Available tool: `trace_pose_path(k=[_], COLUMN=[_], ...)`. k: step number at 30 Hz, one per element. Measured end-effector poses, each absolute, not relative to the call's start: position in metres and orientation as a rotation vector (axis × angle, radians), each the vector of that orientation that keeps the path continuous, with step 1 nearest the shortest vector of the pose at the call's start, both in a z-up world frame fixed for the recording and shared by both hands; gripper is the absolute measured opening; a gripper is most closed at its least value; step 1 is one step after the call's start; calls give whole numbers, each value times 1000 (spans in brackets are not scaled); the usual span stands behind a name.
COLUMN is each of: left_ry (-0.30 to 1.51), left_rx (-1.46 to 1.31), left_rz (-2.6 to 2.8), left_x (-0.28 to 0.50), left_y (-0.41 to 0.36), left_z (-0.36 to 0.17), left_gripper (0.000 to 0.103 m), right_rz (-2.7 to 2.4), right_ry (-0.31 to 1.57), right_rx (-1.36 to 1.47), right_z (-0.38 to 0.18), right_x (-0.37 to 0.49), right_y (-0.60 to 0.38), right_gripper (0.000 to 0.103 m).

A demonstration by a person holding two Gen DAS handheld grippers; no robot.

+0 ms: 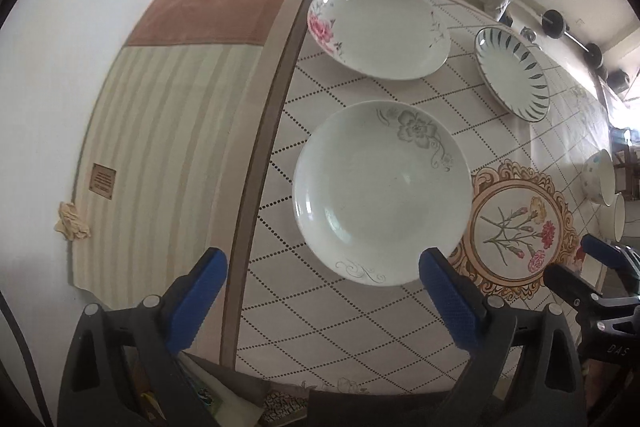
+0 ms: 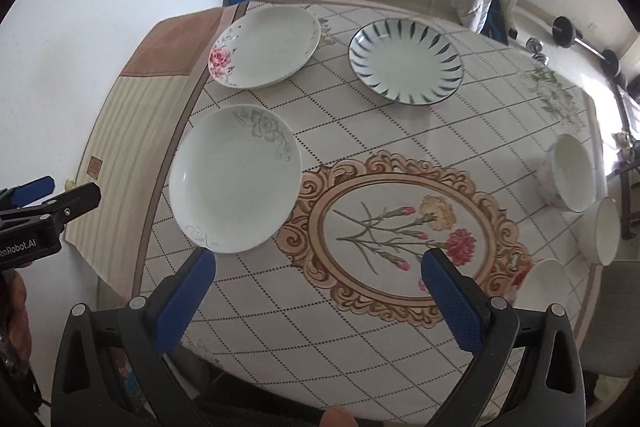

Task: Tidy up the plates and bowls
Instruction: 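Reach both grippers to the grey-flower white plate and pinch its rim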

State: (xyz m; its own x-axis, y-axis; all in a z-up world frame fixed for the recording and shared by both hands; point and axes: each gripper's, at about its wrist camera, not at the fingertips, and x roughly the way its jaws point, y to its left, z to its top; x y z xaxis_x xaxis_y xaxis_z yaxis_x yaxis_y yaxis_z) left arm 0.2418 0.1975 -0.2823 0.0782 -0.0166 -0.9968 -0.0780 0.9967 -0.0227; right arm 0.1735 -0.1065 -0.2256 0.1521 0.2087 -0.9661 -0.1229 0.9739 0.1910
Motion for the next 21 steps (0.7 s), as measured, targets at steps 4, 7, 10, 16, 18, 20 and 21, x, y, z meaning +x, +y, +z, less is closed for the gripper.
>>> trace_pose_path(k=[4, 7, 10, 16, 18, 20, 21], left_ry=[1616, 1685, 1734, 1800, 1788, 1776, 1773], left_rx=[-137, -133, -113, -130, -130, -132, -129], left_rz=[-15, -56, -102, -195, -202, -201, -199], left_x=[279, 300, 310, 307, 305, 304, 303], left_y=[220, 225, 221, 210, 207, 203, 202], left_z=[-340, -375, -401, -426, -425, -425, -425], left_gripper=[87, 78, 59, 31, 31, 30, 30], right_rz=[238, 211, 183, 208, 228, 285, 292], right_ry=[1539, 1623, 1673, 1775, 1765, 1776, 1786], right_rx=[215, 325, 370, 459, 453, 472, 469], right_z=[-288, -327, -358, -401, -402, -405, -409], right_x=[217, 240, 257, 264, 264, 266, 266], right_y=[-88, -87, -85, -81, -77, -71, -68], right_gripper=[103, 103, 101, 70, 65, 48, 41])
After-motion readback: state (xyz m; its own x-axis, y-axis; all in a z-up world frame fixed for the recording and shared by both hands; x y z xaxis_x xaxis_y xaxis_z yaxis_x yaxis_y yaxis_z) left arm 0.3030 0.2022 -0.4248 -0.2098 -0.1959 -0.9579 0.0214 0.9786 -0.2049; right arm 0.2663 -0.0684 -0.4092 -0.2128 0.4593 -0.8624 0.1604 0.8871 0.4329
